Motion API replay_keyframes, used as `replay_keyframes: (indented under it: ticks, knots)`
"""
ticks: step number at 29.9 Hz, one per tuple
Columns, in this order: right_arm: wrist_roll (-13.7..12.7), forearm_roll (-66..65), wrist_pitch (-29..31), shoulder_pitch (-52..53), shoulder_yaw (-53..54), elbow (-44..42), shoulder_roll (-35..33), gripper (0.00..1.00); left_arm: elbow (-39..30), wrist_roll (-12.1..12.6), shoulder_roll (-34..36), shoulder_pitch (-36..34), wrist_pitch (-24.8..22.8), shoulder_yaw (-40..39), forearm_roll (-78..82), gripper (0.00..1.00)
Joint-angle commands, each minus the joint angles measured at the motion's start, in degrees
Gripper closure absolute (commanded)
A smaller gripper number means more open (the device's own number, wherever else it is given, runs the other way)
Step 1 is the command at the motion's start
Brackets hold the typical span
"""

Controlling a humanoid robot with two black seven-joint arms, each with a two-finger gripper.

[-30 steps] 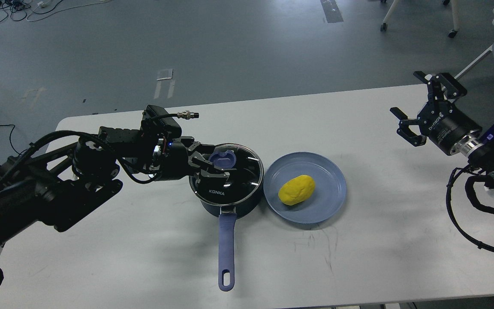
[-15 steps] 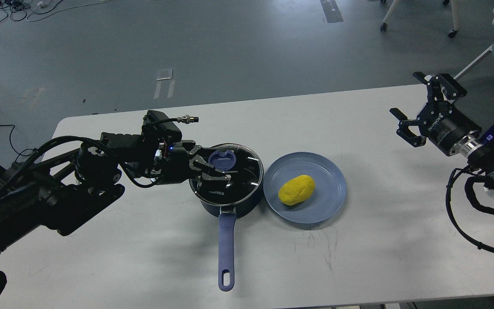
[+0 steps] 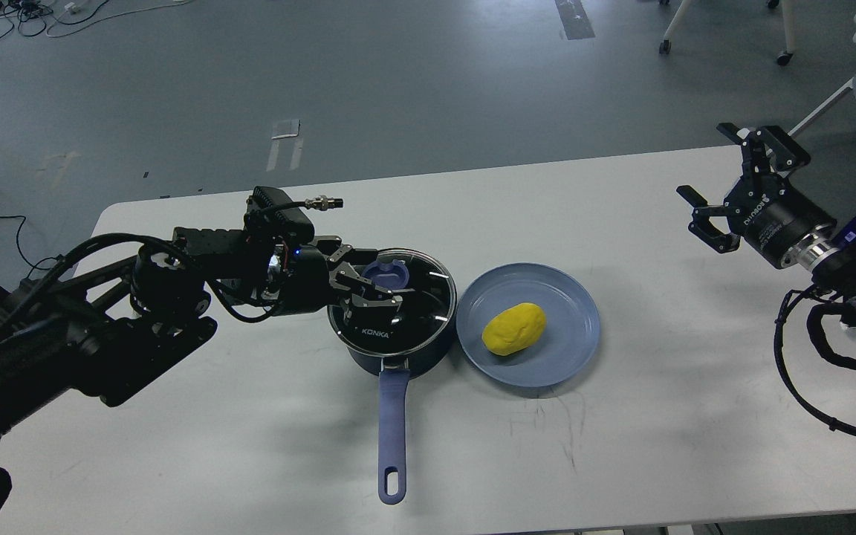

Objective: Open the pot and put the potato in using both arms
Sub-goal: 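Lower the left gripper and grasp the blue knob of the glass lid, then lift the glass lid off the saucepan and carry it aside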

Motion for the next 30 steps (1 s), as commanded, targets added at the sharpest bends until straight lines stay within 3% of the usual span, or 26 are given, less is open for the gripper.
replay_keyframes:
  ticks: [1, 6, 9, 13, 18, 23, 30]
  knots:
    - [0.0, 0.0, 0.01, 0.0, 0.0, 0.0, 0.0, 0.0, 0.0, 0.0, 0.0, 0.04, 0.12, 0.04, 0.04, 0.07]
    - [0.0, 0.0, 0.01, 0.0, 0.0, 0.08, 0.0, 0.0, 0.0, 0.0, 0.0, 0.04, 0.12, 0.13, 0.04, 0.09]
    - [0.0, 0.0, 0.01, -0.09, 0.0, 0.08, 0.0, 0.0, -0.08, 0.0, 0.0, 0.04, 0.12, 0.13, 0.04, 0.18]
    - [0.0, 0.0, 0.01, -0.09, 0.0, 0.08, 0.0, 0.0, -0.7, 0.0, 0.0, -0.14, 0.12, 0.05, 0.04, 0.42]
    - [0.0, 0.0, 0.01, -0.09, 0.0, 0.08, -0.09, 0.0, -0.96, 0.0, 0.18, -0.93, 0.21, 0.04, 0.04, 0.64]
    - [0.0, 0.0, 0.01, -0.09, 0.0, 0.17, -0.18, 0.0, -2.63, 0.0, 1.4, -2.77, 0.21, -0.04, -0.31, 0.65]
    - [0.0, 0.0, 0.01, -0.09, 0.0, 0.44, -0.97, 0.0, -3.16, 0.0, 10.18, -5.59, 0.38, 0.13, -1.19, 0.64]
